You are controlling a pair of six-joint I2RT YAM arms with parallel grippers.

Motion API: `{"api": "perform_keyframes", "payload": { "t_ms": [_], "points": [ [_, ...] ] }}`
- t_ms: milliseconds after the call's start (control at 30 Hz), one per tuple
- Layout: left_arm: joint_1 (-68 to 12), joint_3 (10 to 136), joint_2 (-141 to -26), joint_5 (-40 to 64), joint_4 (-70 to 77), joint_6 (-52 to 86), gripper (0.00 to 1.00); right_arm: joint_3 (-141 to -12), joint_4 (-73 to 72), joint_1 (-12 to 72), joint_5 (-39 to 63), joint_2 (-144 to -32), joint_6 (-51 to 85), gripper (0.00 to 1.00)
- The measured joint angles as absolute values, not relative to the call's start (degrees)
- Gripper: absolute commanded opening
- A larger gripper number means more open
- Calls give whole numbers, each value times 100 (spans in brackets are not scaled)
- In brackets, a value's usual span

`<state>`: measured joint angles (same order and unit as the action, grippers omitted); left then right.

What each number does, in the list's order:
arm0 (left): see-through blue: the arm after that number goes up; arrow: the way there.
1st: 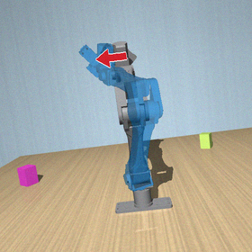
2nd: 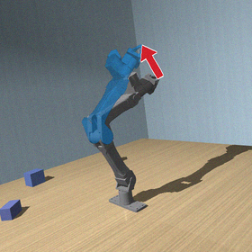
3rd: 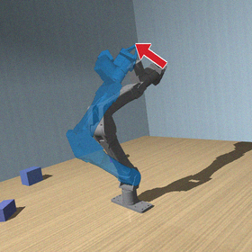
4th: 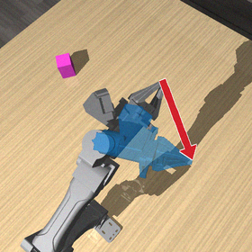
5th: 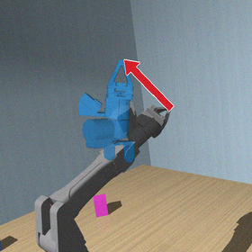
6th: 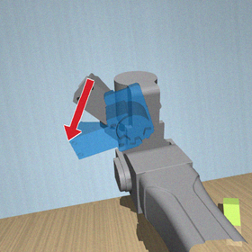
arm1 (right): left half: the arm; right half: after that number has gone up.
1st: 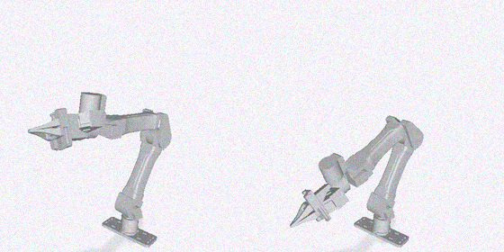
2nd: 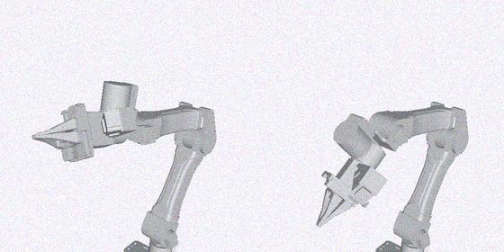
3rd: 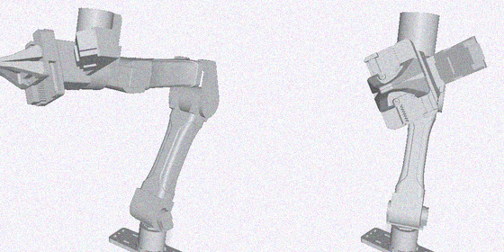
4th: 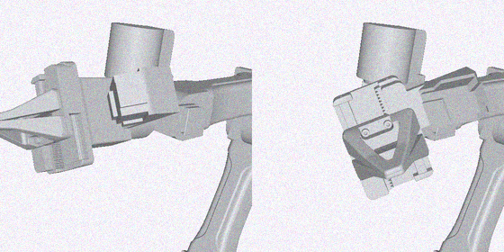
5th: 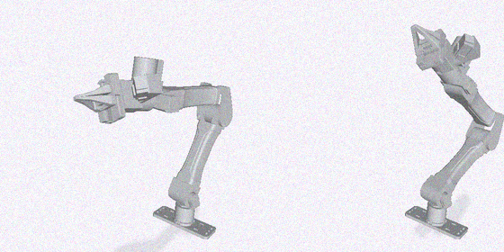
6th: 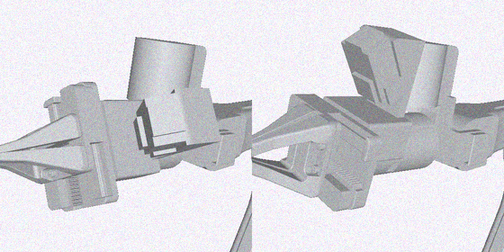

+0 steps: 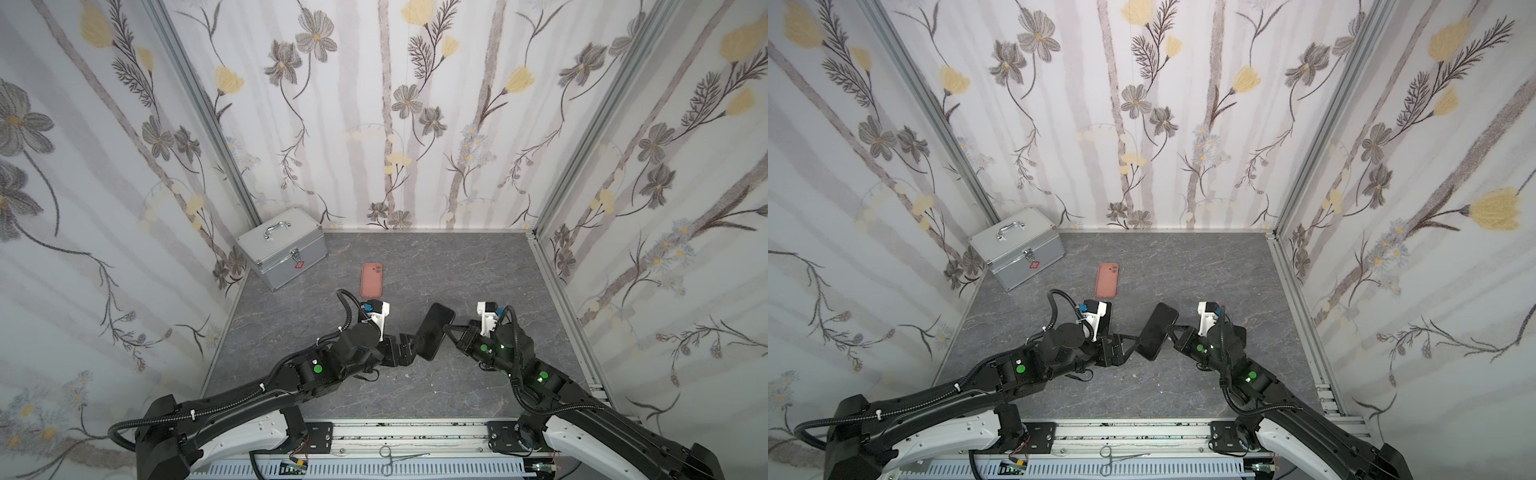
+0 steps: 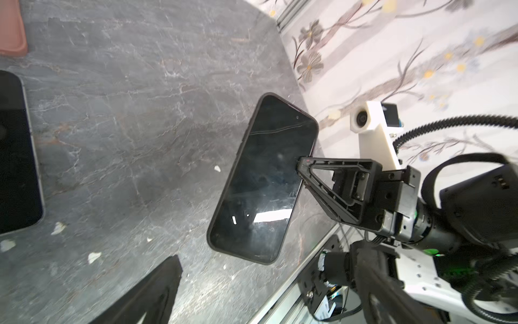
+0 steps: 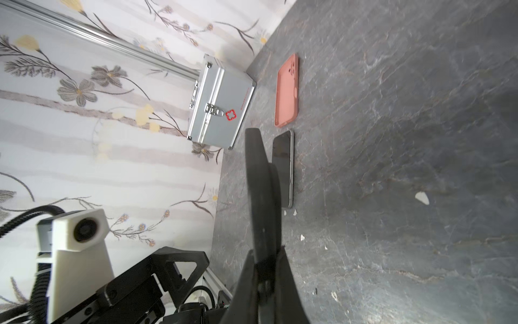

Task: Take the phone out of the phone case
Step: Pass the phone.

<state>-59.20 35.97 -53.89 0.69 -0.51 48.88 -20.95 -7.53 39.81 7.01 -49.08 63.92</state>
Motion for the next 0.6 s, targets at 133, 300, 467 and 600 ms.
{"api": "perform_keyframes", "payload": {
  "t_ms": [133, 300, 467, 600],
  "points": [
    [-5387, 3269, -5262, 683, 915, 5124, 97, -2366, -784, 3417, 1203, -4720, 6241, 0],
    [-5183, 3444, -5544, 1332, 1822, 5159, 91, -2648, -1269, 2805, 2014, -4825, 6195, 0],
    [-5100, 3771, -5752, 1699, 2342, 4936, 84, -2832, -2069, 2596, 3011, -5063, 6499, 0],
    [-5098, 3826, -5732, 1872, 2565, 4777, 81, -2967, -2576, 2534, 3524, -5054, 6705, 0]
  ]
}}
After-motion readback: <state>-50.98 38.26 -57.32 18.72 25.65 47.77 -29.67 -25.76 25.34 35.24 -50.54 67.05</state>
